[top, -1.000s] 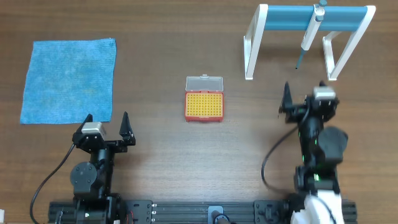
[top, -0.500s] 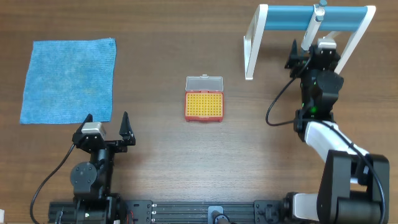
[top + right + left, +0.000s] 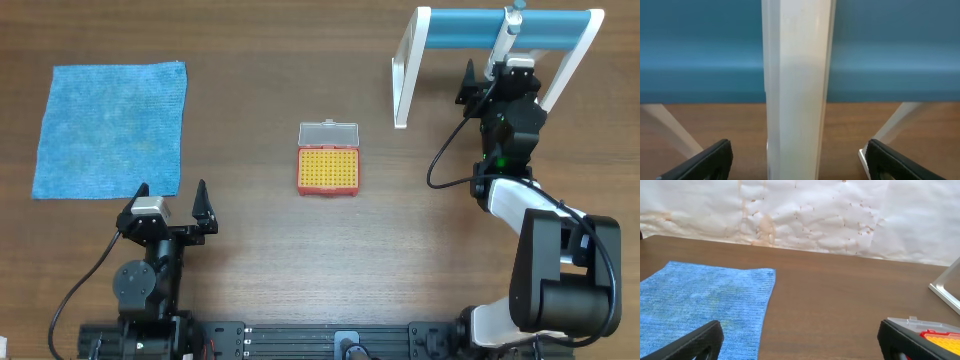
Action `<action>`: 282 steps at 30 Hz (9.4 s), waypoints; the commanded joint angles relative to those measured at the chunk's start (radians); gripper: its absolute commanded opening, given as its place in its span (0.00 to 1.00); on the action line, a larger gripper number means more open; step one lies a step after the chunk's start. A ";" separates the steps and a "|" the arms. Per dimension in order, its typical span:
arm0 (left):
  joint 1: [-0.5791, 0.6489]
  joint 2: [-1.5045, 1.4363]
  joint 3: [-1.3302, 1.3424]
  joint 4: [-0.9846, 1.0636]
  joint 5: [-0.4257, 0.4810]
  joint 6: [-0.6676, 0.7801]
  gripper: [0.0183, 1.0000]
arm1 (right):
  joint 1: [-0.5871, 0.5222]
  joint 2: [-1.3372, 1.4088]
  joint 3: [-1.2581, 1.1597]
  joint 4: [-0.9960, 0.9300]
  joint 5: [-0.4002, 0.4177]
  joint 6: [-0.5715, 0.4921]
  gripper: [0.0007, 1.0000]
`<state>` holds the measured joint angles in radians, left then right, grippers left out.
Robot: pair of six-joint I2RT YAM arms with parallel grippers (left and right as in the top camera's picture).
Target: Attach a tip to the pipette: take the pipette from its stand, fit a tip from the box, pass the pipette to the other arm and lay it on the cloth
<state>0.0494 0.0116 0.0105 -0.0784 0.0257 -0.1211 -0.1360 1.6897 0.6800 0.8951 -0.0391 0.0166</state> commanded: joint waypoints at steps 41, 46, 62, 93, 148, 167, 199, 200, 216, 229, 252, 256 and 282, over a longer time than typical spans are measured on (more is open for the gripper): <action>-0.004 -0.006 -0.005 -0.002 -0.015 0.009 1.00 | -0.008 0.055 0.088 -0.003 0.001 0.005 0.07; -0.004 -0.006 -0.005 -0.002 -0.015 0.009 1.00 | -0.006 0.055 0.088 -0.003 0.001 0.005 0.07; -0.004 -0.006 -0.005 -0.002 -0.015 0.009 1.00 | 0.013 -0.122 0.014 -0.004 0.001 0.005 0.07; -0.004 -0.006 -0.005 -0.002 -0.015 0.009 1.00 | 0.502 -0.422 -0.408 0.334 -0.198 0.005 0.07; -0.004 -0.006 -0.005 -0.002 -0.015 0.009 1.00 | 0.693 0.134 -0.177 0.564 -0.182 0.156 0.07; -0.004 -0.006 -0.005 -0.002 -0.015 0.009 1.00 | 0.684 0.182 -0.179 0.568 -0.182 0.156 0.07; -0.004 -0.006 -0.005 -0.002 -0.015 0.009 1.00 | 0.678 0.294 -0.222 0.563 -0.182 0.155 0.07; -0.004 -0.006 -0.005 -0.002 -0.015 0.009 1.00 | 0.676 0.305 -0.227 0.566 -0.182 0.155 0.07; -0.004 -0.006 -0.005 -0.002 -0.015 0.009 1.00 | 0.676 0.349 -0.253 0.550 -0.182 0.155 0.07; -0.004 -0.006 -0.005 -0.002 -0.015 0.009 1.00 | 0.673 0.331 -0.250 0.569 -0.182 0.155 0.07; -0.004 -0.006 -0.005 -0.002 -0.015 0.009 1.00 | 0.650 0.173 -0.161 0.546 -0.183 0.155 0.07; -0.004 -0.006 -0.005 -0.002 -0.015 0.009 1.00 | 0.650 0.154 -0.151 0.531 -0.183 0.155 0.07; -0.004 -0.006 -0.005 -0.002 -0.015 0.009 1.00 | 0.651 0.037 -0.124 0.497 -0.183 0.155 0.07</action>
<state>0.0494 0.0116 0.0105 -0.0784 0.0257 -0.1211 0.5224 1.7897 0.5308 1.3945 -0.2199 0.1745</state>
